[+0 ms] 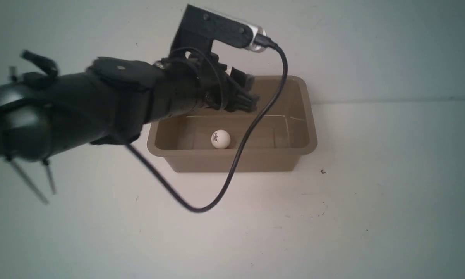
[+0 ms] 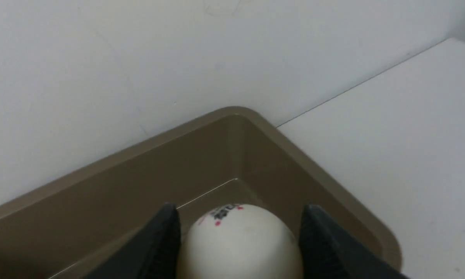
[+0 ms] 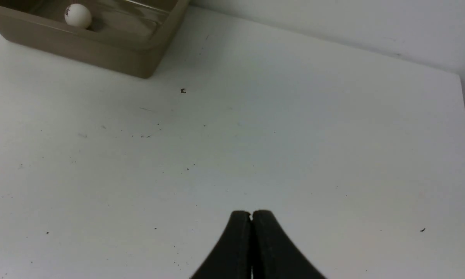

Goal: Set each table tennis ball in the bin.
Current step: Use the left arm to put the table tennis ball into the box

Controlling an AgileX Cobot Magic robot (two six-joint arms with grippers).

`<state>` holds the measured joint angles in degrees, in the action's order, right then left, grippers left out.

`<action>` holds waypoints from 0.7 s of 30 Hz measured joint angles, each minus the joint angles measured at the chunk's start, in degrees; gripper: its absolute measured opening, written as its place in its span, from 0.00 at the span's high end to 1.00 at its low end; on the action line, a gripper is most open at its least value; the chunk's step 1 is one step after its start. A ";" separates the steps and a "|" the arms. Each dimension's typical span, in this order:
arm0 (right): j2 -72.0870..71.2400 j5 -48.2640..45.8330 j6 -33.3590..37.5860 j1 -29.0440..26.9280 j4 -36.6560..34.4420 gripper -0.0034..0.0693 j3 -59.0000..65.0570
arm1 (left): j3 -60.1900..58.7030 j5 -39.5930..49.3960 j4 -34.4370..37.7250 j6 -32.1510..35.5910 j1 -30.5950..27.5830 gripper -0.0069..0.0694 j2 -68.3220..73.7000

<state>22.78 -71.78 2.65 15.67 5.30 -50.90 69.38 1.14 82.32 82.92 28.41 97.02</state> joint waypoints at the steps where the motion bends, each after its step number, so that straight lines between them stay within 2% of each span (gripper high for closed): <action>1: 0.00 0.00 0.00 0.00 -0.35 0.98 0.00 | 1.35 -0.09 0.07 0.43 -0.66 0.45 2.41; 8: 0.00 0.00 0.00 0.00 -2.72 0.98 0.00 | 6.82 -0.35 0.13 1.71 -3.46 0.45 13.74; 15: 0.00 0.00 0.00 0.00 -4.10 0.98 0.00 | 8.02 0.14 0.20 5.61 -3.65 0.45 16.53; 21: 0.00 0.00 0.00 0.00 -4.21 0.98 0.00 | 8.07 0.14 0.20 6.41 -4.25 0.45 17.50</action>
<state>22.78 -71.78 2.65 15.67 1.09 -50.90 77.45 1.28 82.52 89.33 24.17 114.52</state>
